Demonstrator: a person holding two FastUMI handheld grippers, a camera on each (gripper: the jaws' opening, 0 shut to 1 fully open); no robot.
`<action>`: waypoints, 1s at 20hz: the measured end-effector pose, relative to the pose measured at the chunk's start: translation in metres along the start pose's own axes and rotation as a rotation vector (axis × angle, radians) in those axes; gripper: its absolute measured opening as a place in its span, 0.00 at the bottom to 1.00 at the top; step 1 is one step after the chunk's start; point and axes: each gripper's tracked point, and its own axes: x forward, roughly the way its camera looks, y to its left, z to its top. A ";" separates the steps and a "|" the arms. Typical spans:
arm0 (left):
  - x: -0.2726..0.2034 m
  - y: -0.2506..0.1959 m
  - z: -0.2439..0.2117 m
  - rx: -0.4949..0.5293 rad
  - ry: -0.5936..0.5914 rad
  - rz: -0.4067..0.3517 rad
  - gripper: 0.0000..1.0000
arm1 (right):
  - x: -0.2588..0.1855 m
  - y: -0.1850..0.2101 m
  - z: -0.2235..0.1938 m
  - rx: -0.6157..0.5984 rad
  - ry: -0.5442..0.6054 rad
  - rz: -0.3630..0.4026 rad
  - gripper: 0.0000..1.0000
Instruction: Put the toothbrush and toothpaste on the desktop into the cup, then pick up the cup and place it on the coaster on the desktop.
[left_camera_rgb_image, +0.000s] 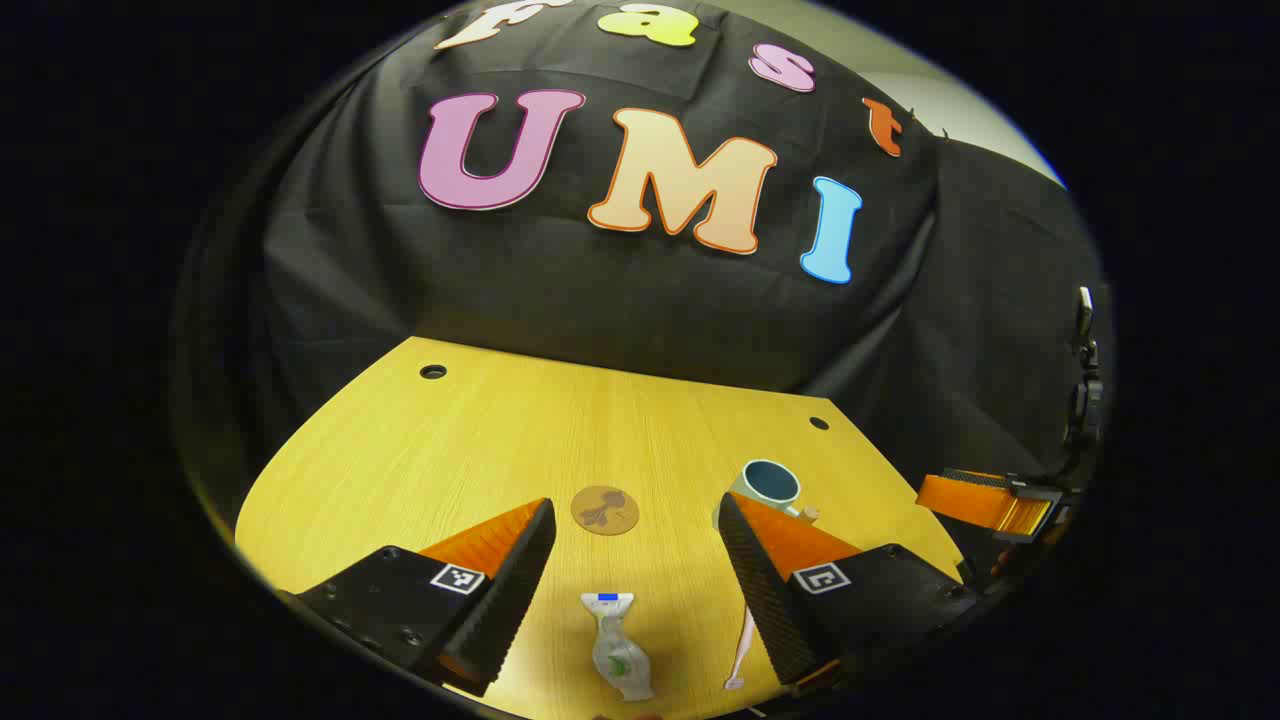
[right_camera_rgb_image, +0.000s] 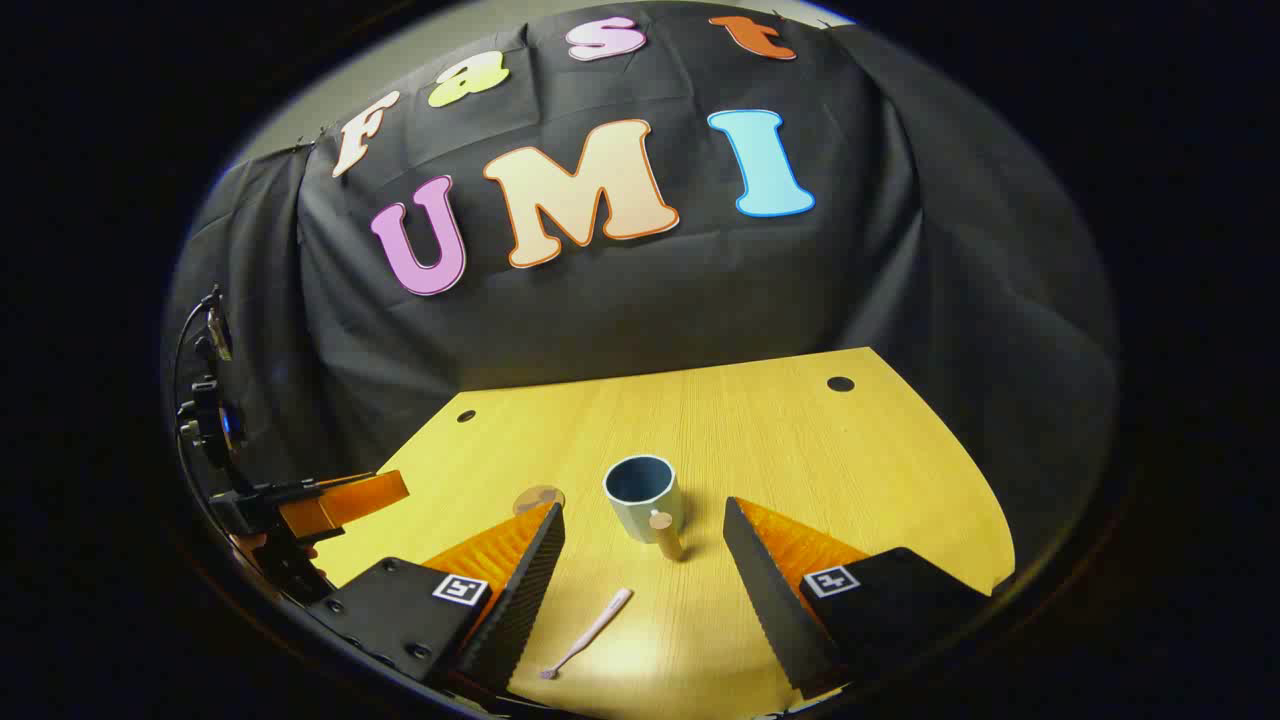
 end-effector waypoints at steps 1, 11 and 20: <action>-0.001 0.000 -0.001 0.003 0.003 0.001 0.95 | 0.000 -0.001 0.000 0.002 0.002 -0.003 0.98; -0.003 0.010 -0.011 -0.006 0.043 0.008 0.95 | 0.006 -0.002 -0.015 -0.007 0.066 -0.019 0.98; -0.001 0.035 -0.025 -0.009 0.084 0.055 0.95 | 0.024 0.018 -0.061 -0.066 0.237 -0.009 0.98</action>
